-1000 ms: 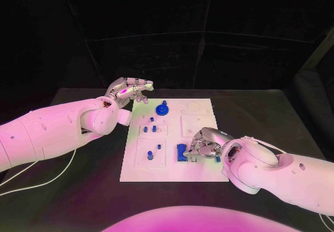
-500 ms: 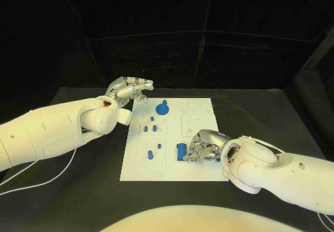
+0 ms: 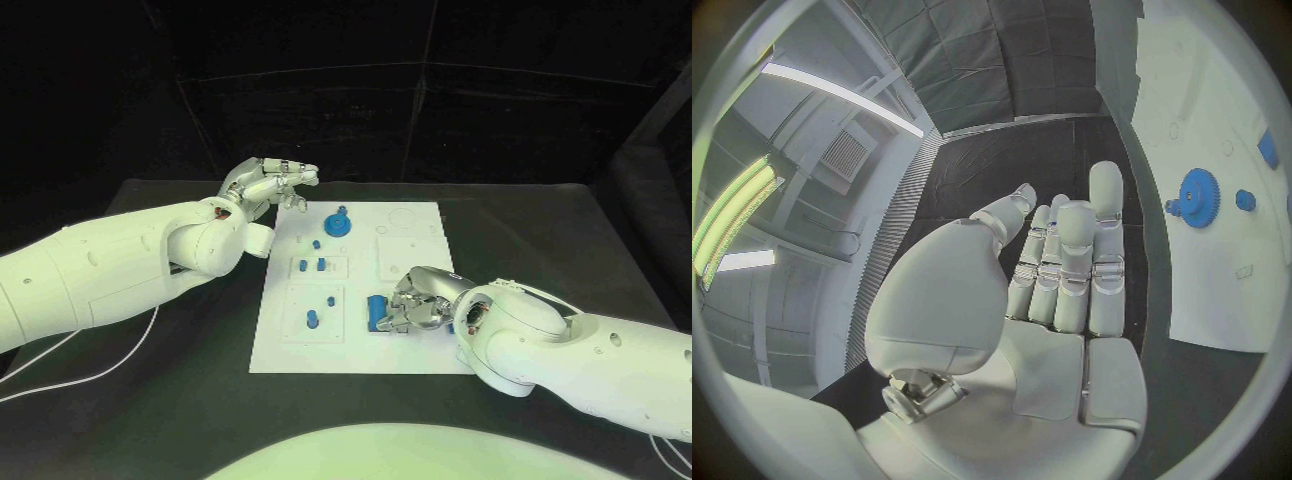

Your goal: Assemble the parts on the task board

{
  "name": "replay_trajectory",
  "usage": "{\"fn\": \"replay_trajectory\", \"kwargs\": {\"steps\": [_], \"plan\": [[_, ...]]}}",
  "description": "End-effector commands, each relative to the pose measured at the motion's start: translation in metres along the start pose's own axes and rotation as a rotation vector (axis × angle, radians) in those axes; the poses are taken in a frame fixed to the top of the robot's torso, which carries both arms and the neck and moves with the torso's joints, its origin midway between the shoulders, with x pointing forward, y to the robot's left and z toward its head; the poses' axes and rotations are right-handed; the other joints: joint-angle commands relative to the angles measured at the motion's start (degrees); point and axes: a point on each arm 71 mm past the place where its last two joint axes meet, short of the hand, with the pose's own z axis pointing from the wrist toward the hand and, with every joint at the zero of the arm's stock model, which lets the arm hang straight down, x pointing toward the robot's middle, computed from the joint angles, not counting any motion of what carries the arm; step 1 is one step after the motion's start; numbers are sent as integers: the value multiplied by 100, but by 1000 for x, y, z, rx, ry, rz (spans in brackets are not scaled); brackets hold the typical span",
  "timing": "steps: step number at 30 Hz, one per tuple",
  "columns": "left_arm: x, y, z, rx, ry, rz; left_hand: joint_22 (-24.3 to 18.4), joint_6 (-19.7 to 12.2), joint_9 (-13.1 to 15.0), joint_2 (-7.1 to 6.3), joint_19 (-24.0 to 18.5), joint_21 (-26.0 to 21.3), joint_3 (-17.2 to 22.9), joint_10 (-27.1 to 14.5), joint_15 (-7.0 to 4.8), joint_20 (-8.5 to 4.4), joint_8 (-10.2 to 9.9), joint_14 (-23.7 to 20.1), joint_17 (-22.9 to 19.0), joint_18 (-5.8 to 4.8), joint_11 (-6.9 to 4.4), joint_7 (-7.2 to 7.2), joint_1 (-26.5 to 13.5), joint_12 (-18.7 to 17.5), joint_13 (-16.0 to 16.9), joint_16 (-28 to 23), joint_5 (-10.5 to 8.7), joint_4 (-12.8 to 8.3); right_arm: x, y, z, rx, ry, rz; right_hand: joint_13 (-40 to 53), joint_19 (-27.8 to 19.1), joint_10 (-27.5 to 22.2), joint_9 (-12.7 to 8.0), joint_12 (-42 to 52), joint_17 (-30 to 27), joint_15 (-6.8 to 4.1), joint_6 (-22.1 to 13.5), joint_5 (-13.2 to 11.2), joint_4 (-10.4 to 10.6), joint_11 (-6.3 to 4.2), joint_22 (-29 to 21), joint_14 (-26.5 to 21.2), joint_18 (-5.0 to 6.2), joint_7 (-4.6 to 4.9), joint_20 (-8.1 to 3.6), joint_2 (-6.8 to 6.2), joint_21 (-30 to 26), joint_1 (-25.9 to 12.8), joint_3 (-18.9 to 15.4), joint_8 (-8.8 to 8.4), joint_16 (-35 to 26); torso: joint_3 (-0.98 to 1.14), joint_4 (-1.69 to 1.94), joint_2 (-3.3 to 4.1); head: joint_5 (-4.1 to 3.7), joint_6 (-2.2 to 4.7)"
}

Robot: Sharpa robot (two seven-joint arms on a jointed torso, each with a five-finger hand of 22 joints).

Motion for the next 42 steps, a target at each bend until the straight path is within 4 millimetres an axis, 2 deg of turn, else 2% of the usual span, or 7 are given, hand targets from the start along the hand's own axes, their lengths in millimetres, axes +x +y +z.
{"fn": "replay_trajectory", "kwargs": {"steps": [1,6,11,22,24,28,42], "plan": [[1,-1,0,5,10,-7,-8,-47,-7,76,11,-32,-28,-44,-4,41,22,-33,-4,116,9,-4,-2,19,8,-7,12,-8,-2,-2,-1,6,-19,13,5,26,46,8,17,-1,-9,12,39,42,9,1,298,-73,-7,-3,26,9,-18,-17,19,30,2,-7,-1,10,-1],[0,-1,0,4,10,-6,-8,-47,-7,76,11,-32,-28,-44,-4,41,22,-33,-4,116,9,-4,-2,19,8,-7,12,-8,-5,-4,-5,-4,-28,41,-34,15,17,0,-38,-9,-4,-23,49,86,18,-20,295,-70,4,-1,4,-3,-84,-74,-4,22,1,-11,-1,10,5],[-1,-1,-1,3,8,-6,-8,-47,-7,76,11,-32,-28,-44,-4,41,22,-33,-4,116,9,-4,-2,19,8,-7,12,-8,-11,-15,-14,-11,-57,139,-162,-27,-97,-81,-212,-71,45,-290,109,150,87,-98,278,-59,93,35,27,-48,-102,-123,-204,-23,-6,-12,-7,-13,12],[-4,-2,-3,8,-4,-3,-8,-47,-7,76,11,-32,-28,-44,-4,41,22,-33,-4,116,9,-4,-2,19,8,-7,12,-8,-33,-68,-39,96,-153,110,-259,-54,-208,-297,-332,-64,147,-574,248,12,211,-119,275,-52,244,128,18,-67,203,-132,-596,-41,5,-39,3,-134,47],[-4,-2,-3,8,-4,-2,-8,-47,-7,76,11,-32,-28,-44,-4,41,22,-33,-4,116,9,-4,-2,19,8,-7,12,-8,-35,-72,-41,106,-163,87,-265,-53,-213,-306,-340,-63,151,-575,246,10,215,-116,275,-52,248,132,12,-66,207,-138,-609,-41,5,-54,4,-157,58],[-4,-2,-3,9,-2,-3,-8,-47,-7,76,11,-32,-28,-44,-4,41,22,-33,-4,116,9,-4,-2,19,8,-7,12,-8,-37,-81,-44,134,-162,50,-275,-56,-219,-314,-350,-63,155,-567,244,12,218,-120,274,-51,249,136,6,-68,206,-146,-617,-42,8,-33,7,-247,69],[-4,-2,-3,8,-2,-3,-8,-47,-7,76,11,-32,-28,-44,-4,41,22,-33,-4,116,9,-4,-2,19,8,-7,12,-8,-33,-92,-42,211,-85,-59,56,-6,-12,-339,52,162,121,-175,222,129,159,7,319,-68,165,127,13,1,106,-259,-539,81,6,-23,5,-326,73]]}}
